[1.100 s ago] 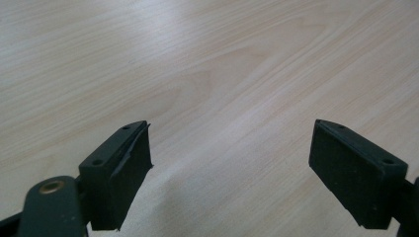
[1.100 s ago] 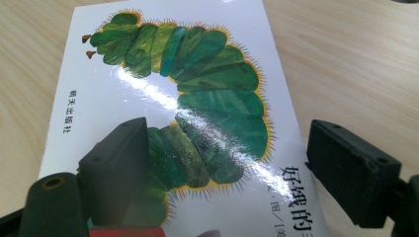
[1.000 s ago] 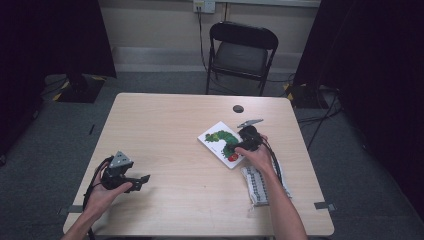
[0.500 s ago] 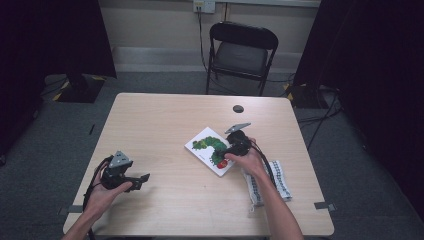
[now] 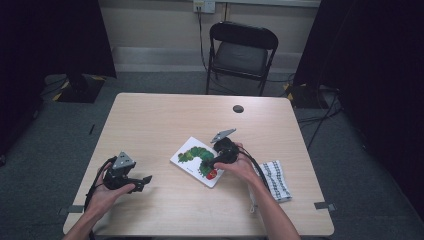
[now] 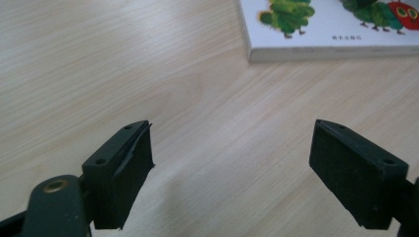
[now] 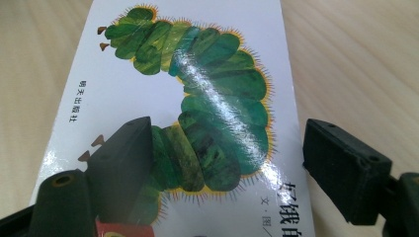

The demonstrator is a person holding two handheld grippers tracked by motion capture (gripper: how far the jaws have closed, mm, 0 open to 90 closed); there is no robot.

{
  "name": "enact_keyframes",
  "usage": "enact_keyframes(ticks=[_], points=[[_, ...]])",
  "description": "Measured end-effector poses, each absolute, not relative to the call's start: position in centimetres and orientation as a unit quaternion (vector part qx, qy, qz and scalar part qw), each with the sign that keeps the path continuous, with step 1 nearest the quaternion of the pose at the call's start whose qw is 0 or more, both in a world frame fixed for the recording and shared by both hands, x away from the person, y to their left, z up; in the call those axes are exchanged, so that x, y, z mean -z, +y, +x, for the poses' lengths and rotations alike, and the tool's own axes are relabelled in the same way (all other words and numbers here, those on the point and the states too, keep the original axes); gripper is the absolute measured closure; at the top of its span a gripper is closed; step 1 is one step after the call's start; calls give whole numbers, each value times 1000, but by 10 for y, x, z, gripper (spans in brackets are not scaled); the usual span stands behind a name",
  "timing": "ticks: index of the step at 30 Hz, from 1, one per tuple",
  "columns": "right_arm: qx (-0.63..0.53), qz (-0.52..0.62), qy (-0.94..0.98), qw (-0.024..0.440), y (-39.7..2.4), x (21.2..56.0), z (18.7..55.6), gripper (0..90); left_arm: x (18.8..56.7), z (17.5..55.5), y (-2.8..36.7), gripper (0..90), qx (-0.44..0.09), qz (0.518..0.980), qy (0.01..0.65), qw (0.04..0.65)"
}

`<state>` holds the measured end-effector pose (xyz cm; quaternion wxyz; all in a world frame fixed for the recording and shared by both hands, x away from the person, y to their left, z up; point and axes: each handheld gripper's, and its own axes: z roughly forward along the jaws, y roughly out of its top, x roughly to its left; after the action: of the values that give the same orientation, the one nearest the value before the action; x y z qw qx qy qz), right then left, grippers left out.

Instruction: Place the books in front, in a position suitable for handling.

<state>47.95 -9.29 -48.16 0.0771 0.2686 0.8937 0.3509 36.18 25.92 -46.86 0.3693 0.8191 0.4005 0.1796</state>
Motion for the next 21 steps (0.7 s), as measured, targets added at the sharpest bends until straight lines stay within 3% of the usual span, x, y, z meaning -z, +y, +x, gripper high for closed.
enact_keyframes(ticks=[12, 21], points=[[-366, 203, 907, 48, -71, 483, 449, 232, 468, 359, 251, 184, -158, 821, 389, 387], [-378, 236, 893, 65, -82, 476, 438, 272, 468, 360, 244, 225, -146, 825, 374, 397]])
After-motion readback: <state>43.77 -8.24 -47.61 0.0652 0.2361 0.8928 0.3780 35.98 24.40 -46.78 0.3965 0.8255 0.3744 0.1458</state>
